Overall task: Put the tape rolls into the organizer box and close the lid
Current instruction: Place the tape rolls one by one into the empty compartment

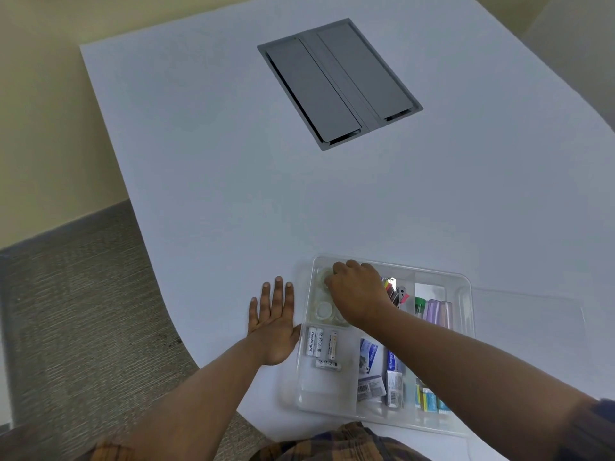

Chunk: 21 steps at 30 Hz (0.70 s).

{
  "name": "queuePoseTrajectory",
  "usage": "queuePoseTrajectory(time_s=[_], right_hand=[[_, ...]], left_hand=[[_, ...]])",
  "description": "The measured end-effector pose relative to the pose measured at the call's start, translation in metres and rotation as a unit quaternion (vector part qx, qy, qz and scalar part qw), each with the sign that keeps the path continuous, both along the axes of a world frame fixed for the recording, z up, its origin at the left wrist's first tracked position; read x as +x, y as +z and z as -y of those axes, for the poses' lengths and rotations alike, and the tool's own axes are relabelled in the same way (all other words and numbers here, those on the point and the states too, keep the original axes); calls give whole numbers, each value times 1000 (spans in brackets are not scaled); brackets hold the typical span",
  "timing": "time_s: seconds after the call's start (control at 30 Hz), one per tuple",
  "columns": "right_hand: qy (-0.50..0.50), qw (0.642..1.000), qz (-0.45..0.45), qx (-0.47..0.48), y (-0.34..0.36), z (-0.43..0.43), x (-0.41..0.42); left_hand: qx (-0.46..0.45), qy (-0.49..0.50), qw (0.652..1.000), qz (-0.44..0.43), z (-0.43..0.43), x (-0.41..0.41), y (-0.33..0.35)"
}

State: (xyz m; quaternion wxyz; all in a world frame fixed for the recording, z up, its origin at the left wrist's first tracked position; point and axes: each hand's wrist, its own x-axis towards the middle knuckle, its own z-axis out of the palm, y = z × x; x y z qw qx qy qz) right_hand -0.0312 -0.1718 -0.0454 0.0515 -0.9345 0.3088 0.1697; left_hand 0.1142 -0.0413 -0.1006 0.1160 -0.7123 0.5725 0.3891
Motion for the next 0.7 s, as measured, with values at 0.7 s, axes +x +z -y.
queuePoseTrajectory(time_s=[0.7], right_hand=[[18,998,-56,-10,7,-1,10]], left_hand=[[5,-7,1000,-4,0,3,-1]])
